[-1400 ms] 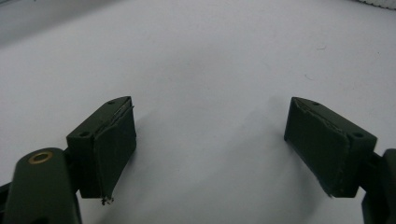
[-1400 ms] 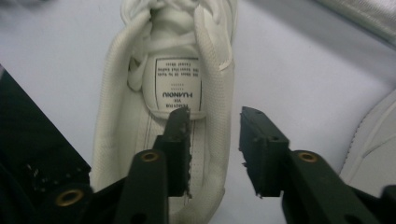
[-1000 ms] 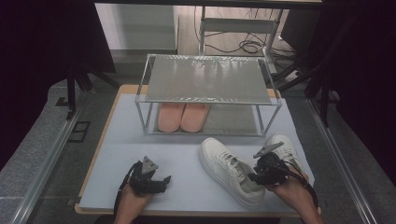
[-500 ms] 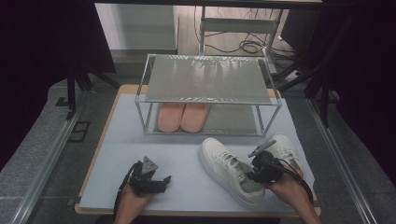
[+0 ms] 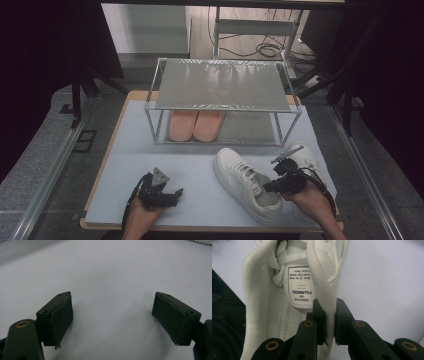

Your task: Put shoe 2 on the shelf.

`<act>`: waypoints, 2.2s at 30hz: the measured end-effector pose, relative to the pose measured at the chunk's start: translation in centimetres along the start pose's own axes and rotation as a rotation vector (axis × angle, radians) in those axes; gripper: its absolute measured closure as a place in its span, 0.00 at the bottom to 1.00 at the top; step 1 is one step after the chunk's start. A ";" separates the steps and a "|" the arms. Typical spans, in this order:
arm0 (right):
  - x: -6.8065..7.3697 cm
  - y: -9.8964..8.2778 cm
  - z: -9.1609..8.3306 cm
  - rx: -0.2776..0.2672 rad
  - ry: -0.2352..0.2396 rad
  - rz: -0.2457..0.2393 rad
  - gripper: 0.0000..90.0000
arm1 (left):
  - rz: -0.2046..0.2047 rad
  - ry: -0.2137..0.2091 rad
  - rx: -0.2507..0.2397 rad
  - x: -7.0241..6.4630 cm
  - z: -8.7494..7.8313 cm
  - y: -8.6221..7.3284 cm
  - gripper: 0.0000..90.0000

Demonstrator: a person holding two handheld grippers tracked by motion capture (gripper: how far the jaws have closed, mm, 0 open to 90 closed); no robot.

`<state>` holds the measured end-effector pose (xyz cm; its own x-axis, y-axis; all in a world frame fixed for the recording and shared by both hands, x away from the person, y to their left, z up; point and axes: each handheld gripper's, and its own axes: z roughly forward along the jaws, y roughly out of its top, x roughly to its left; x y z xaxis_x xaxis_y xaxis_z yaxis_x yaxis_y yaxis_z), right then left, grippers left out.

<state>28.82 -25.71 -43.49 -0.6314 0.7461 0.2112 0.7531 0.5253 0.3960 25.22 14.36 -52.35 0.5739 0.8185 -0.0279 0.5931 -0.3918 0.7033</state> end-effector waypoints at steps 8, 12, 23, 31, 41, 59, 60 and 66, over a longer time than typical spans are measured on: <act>-0.7 0.0 -0.2 -0.029 0.106 0.073 0.91 | 0.000 0.000 0.000 0.0 0.0 0.0 0.19; -0.9 0.0 -0.4 -0.050 0.152 0.102 0.91 | 0.000 0.000 0.000 0.0 0.0 0.0 0.19; -1.6 -0.1 -0.4 -0.106 0.282 0.180 0.92 | -0.001 -0.001 0.000 0.0 0.0 0.0 0.19; -1.3 0.2 -0.9 -0.174 0.340 0.182 0.92 | 0.000 -0.001 -0.001 0.0 0.0 0.0 0.19; -0.2 1.6 -2.7 -0.274 0.373 0.151 0.92 | 0.000 0.000 -0.006 0.0 0.0 0.0 0.19; 1.3 5.0 -5.5 -0.380 0.438 0.141 0.92 | 0.007 -0.002 -0.003 0.0 0.0 0.0 0.20; 1.3 5.1 -5.7 -0.384 0.443 0.141 0.92 | 0.006 -0.002 -0.003 0.0 0.0 0.0 0.20; 1.7 6.0 -6.4 -0.419 0.454 0.144 0.92 | 0.004 -0.003 -0.003 0.0 0.0 0.0 0.20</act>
<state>31.10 -23.96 -35.02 -0.6139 0.5009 0.6102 0.7583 0.1591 0.6322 25.22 14.40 -52.36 0.5782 0.8154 -0.0271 0.5891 -0.3942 0.7054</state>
